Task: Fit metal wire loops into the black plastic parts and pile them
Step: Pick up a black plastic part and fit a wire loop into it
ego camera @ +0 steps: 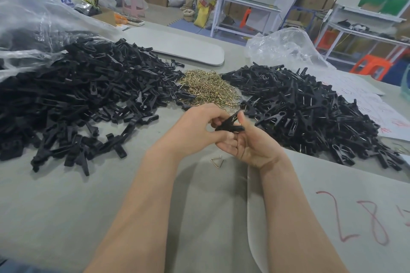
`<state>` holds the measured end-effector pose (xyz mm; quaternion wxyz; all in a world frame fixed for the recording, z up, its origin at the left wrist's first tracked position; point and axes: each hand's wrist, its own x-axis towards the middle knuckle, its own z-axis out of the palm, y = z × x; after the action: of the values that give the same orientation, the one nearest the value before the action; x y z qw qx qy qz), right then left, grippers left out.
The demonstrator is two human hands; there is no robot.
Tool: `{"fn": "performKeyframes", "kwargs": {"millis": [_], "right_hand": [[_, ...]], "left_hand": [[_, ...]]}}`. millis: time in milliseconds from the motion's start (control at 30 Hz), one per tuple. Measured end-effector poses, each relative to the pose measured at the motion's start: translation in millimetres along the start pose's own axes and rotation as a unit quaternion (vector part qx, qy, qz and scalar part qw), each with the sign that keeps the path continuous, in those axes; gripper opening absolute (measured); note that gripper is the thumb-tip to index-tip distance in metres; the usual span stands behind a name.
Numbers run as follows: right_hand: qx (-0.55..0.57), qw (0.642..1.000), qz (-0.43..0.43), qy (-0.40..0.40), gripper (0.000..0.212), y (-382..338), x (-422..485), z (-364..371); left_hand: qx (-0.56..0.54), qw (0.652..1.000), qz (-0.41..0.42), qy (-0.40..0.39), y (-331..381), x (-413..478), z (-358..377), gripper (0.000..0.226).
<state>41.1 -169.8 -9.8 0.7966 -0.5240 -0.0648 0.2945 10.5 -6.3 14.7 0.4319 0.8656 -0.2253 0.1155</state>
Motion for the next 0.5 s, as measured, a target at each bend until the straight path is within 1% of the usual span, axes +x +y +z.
{"fn": "performKeyframes", "kwargs": {"millis": [167, 500], "right_hand": [[0.005, 1.0, -0.013, -0.005, 0.051, 0.3, 1.4, -0.8], [0.017, 1.0, -0.022, -0.009, 0.051, 1.5, 2.3, 1.1]], "left_hand": [[0.003, 0.999, 0.008, 0.035, 2.1, 0.8, 1.9, 0.02], [-0.013, 0.999, 0.017, 0.047, 2.3, 0.3, 1.3, 0.019]]}}
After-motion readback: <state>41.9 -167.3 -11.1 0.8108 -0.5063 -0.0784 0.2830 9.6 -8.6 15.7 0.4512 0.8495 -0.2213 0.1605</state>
